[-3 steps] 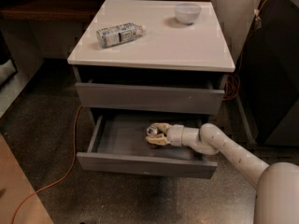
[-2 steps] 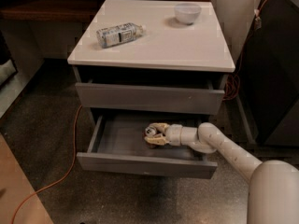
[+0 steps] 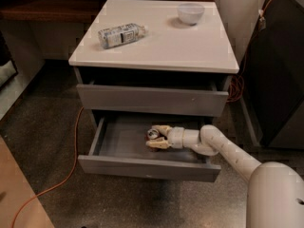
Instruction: Place coke can into middle drawer
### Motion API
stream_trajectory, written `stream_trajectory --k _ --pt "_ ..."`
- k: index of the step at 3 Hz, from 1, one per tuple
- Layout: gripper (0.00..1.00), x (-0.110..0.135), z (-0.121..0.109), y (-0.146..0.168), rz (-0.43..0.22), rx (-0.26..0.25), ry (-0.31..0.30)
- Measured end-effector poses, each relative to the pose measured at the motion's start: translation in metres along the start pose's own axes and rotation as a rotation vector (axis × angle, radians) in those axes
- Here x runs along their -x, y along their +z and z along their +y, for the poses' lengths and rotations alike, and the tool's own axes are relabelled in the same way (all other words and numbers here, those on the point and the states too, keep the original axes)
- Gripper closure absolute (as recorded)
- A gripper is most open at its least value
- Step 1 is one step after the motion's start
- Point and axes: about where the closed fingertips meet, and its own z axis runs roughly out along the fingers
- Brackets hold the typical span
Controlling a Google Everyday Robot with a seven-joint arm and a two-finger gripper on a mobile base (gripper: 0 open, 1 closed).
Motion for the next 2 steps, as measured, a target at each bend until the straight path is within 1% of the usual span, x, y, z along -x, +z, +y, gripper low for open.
stream_trajectory --k 1,2 --pt "0.0 0.0003 0.001 0.002 -0.001 0.003 0.0" --pt "0.0 0.0003 0.0011 0.0021 -0.001 0.003 0.0"
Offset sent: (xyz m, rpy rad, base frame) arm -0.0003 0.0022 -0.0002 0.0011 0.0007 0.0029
